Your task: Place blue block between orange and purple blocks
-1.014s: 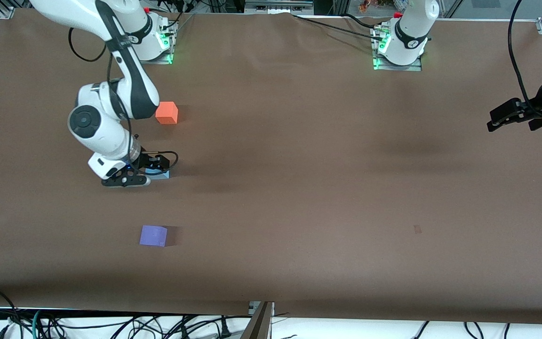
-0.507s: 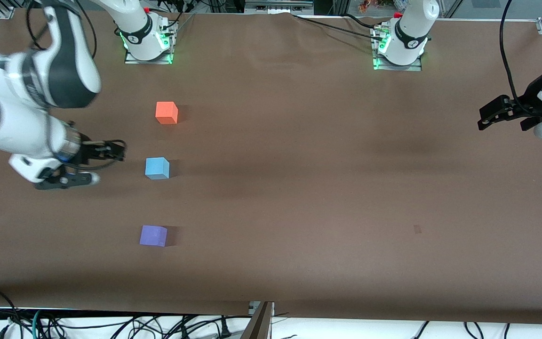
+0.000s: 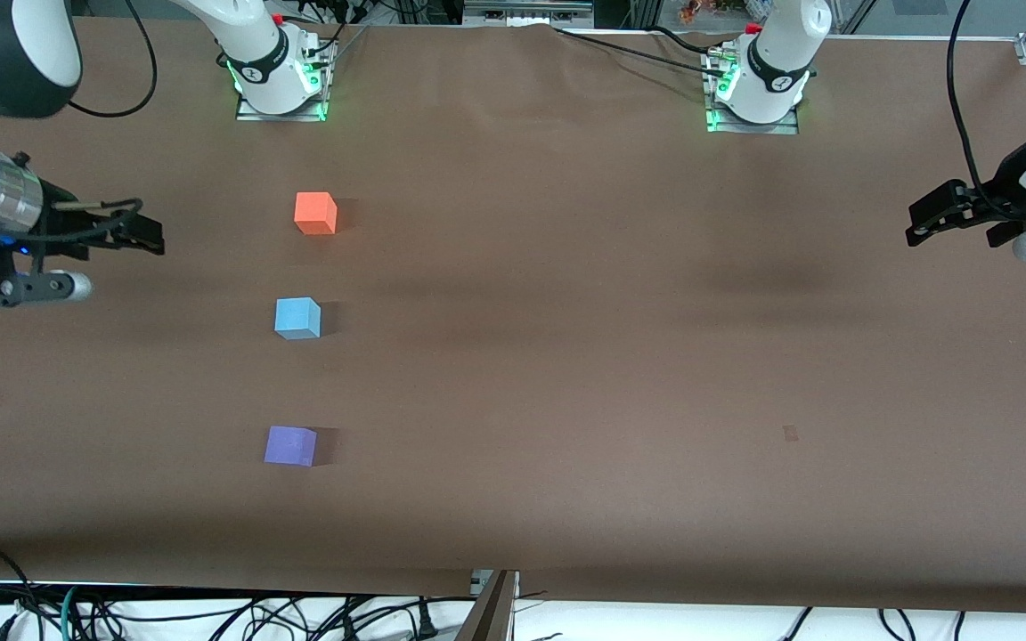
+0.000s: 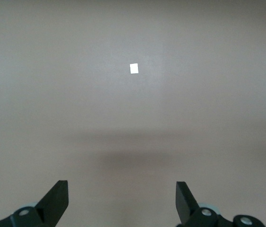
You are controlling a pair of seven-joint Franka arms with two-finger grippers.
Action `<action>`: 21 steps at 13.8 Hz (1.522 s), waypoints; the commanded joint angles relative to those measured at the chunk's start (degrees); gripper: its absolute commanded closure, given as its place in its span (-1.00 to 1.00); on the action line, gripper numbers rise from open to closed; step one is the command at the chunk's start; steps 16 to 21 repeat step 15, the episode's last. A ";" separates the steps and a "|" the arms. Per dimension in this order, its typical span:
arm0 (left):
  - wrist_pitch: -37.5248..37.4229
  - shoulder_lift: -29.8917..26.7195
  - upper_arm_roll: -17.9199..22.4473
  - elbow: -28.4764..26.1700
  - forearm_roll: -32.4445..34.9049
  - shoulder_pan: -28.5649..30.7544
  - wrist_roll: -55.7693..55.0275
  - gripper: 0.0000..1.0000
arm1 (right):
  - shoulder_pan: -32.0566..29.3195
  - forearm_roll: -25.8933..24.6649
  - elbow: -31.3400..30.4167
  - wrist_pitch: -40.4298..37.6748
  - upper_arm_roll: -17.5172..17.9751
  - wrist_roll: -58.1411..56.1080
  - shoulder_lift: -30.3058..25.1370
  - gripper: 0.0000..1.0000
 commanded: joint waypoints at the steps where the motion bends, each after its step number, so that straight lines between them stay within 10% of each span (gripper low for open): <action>1: -0.85 0.03 0.30 1.00 0.93 -0.64 -0.03 -1.00 | -8.90 -3.37 -2.98 0.29 9.67 -0.79 -7.08 -1.00; 4: -0.76 0.03 0.39 1.00 0.93 -0.64 -0.03 -1.00 | -16.68 -3.90 -3.15 -0.41 18.76 -0.62 -9.56 -1.00; 21: -1.64 0.11 0.65 1.00 0.84 -0.46 -0.03 -1.00 | -17.56 -3.37 -2.72 -1.30 18.32 3.07 -7.98 -1.00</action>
